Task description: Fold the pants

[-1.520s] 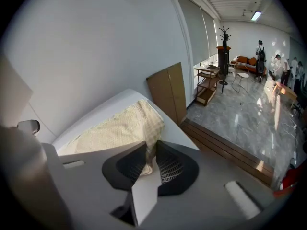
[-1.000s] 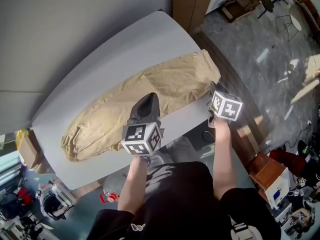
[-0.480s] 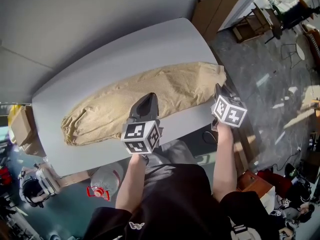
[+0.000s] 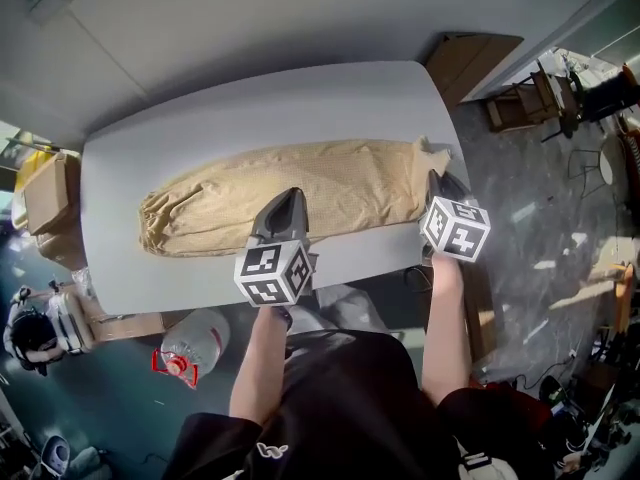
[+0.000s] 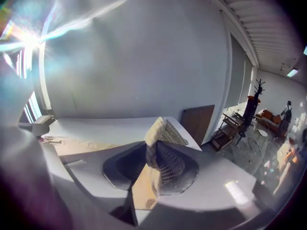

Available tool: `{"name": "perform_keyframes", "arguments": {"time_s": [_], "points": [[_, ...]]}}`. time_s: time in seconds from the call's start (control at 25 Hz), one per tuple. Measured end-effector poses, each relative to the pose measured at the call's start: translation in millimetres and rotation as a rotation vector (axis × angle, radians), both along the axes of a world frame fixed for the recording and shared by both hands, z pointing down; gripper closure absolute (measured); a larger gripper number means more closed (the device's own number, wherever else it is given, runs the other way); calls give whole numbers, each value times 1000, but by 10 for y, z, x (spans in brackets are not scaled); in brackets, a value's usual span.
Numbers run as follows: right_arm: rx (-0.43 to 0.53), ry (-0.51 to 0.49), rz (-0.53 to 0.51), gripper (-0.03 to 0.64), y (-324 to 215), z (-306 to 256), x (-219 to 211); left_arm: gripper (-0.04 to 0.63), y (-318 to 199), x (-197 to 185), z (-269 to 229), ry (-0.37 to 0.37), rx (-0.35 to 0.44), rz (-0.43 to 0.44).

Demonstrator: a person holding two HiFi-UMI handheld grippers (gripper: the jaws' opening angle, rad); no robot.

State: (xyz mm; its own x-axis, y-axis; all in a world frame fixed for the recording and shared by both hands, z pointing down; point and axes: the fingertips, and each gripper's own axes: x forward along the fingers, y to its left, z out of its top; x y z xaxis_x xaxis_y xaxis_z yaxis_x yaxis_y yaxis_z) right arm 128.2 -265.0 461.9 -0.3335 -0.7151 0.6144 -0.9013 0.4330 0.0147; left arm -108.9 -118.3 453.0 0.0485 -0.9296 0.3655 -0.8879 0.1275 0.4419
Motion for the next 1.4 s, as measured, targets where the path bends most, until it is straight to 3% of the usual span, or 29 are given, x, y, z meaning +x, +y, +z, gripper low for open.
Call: {"name": "perform_keyframes", "arguments": {"time_s": [0.28,0.52,0.64,0.76,0.92,1.12,1.28,1.4], "points": [[21,32,-158,554,254,-63,-844,591,518,-660,-57,-1,4,-156],[47,76,-335,552,570,-44,-1690,591,940,-1001,-90,-18,-10,-245],[50,156,-444,552,844,163,-2066,591,1164,-1117,-71,-25,-29,-281],[-10,205,-552,552,1188,566,-2358,591,1390,-1233,6,-26,-54,-327],[-114,259,-637,552,1595,1174,-2478,591,1674,-1315,191,-19,-96,-371],[-139,327,-696,531,1811,1507,-2514,591,1935,-1354,406,24,-122,-413],[-192,297,-790,403,2017,1588,-2564,591,1965,-1268,457,38,-123,-400],[-220,236,-835,399,2143,1560,-2602,591,1942,-1234,439,31,-120,-386]]}}
